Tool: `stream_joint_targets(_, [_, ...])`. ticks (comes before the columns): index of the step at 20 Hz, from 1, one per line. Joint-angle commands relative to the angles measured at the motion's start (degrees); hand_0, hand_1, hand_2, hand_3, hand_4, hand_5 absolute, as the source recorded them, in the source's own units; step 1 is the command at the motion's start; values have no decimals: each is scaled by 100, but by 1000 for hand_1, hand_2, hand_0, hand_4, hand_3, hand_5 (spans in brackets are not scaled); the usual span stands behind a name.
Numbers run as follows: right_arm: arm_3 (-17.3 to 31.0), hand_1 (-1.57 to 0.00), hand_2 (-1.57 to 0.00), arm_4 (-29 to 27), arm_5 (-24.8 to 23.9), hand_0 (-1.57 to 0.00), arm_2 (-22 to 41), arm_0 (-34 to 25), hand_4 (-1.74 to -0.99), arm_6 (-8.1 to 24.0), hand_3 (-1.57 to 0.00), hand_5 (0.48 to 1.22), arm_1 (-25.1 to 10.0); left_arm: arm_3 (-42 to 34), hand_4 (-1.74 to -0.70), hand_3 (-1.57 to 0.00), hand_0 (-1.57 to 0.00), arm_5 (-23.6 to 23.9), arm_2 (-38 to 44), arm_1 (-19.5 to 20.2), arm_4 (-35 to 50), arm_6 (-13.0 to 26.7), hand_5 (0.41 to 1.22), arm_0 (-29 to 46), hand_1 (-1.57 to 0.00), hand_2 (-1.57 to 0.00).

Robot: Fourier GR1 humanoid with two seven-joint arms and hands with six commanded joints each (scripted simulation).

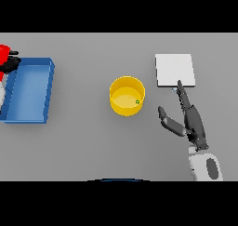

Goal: Pick up the red beaker and tilt it to pour out 1 green nut into yellow bowl. Pick up the yellow bowl and place it on the metallic measuring scale.

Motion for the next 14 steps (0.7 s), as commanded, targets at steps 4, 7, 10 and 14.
stream_joint_targets(4, [-59,1,1,-41,46,1,9,13,-1153,22,1,670,-4,-721,-1369,-1318,-1469,-422,-68,78,215,344,774,363,-1344,-1276])
stream_joint_targets(7, [-29,1,1,2,27,1,22,-34,-1150,-33,1,671,-7,-1158,-1050,-675,-751,-1116,25,123,792,392,683,557,-687,-653])
stream_joint_targets(10, [-76,1,1,8,14,1,42,30,-1155,-64,1,669,13,-1161,-875,-345,-384,-1456,-184,311,634,578,644,615,-351,-334])
stream_joint_targets(14, [-91,1,1,155,-65,1,56,21,-1158,-21,1,665,-41,-1073,-801,-141,-157,-1448,-365,418,327,597,627,602,-143,-136])
